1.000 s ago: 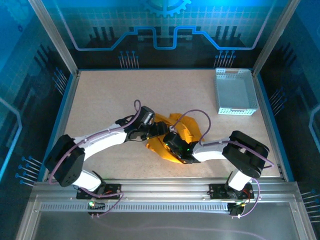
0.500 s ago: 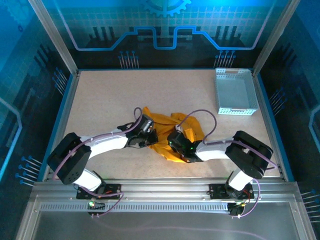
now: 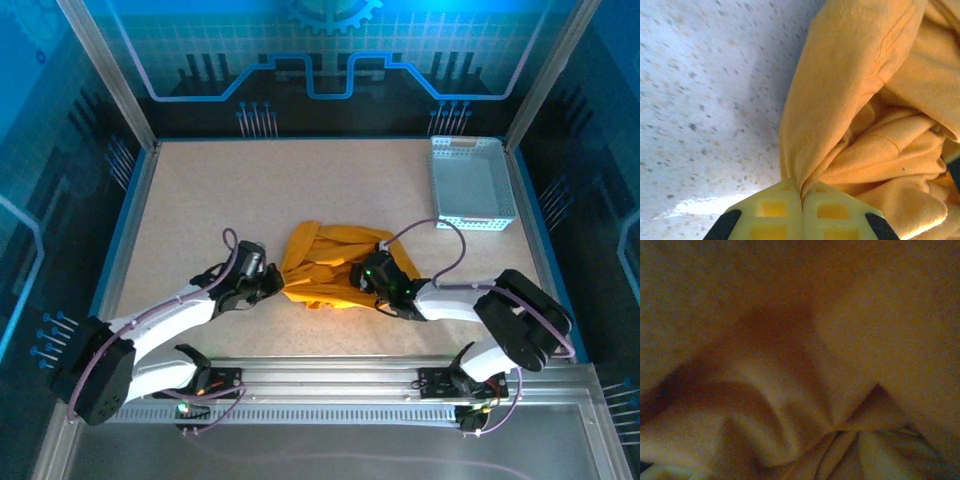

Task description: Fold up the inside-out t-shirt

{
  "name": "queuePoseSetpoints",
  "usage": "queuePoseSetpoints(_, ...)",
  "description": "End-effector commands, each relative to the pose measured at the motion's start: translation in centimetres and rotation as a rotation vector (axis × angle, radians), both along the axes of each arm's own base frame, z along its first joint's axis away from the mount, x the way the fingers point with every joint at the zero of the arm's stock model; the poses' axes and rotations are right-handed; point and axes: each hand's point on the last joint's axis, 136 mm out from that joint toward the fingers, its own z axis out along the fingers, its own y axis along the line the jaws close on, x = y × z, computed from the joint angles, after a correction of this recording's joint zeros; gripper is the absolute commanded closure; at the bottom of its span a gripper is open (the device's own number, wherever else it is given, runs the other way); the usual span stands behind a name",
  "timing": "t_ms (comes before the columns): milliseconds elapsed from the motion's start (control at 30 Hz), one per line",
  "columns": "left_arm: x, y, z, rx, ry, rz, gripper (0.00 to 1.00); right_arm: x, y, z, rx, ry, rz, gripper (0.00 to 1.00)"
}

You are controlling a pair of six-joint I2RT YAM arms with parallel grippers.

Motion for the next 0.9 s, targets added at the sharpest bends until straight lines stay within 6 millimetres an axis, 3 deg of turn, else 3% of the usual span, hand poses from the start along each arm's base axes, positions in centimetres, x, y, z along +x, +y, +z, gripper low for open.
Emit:
queuePoseSetpoints(0, -0.2, 2.7, -0.8, 0.127, 0.023, 0.046, 1.00, 0.0, 1.2, 2.0, 0.021, -0.072, 0.055, 0.40)
queuePoseSetpoints(100, -0.2, 3.3, -0.6, 0.183, 0.042, 0.054, 1.00, -0.2, 0.7, 2.6, 0.022, -0.091, 0.039, 0.37)
queuePoseSetpoints(267, -1.7, 5.3, -1.9, 0.222, 0.076, 0.145, 1.00, 0.5, -4.9, 1.3, 0.021, -0.008, -0.175, 0.37)
queuePoseSetpoints(367, -2.6, 6.5, -3.0, 0.212, 0.092, 0.216, 1.00, 0.4, -6.4, 0.2, 0.077, 0.038, -0.234, 0.36)
queuePoseSetpoints(500, -3.3, 6.9, -4.4, 0.215, 0.127, 0.246, 1.00, 0.1, -6.3, -0.1, 0.086, 0.070, -0.237, 0.30)
queuePoseSetpoints(633, -2.5, 5.0, -4.5, 0.141, 0.109, 0.179, 1.00, 0.4, -5.0, 0.2, 0.063, 0.057, -0.155, 0.27)
queuePoseSetpoints(867, -1.5, 1.5, -4.0, 0.103, 0.099, 0.027, 1.00, 1.5, -0.2, -1.5, 0.018, 0.107, -0.011, 0.12)
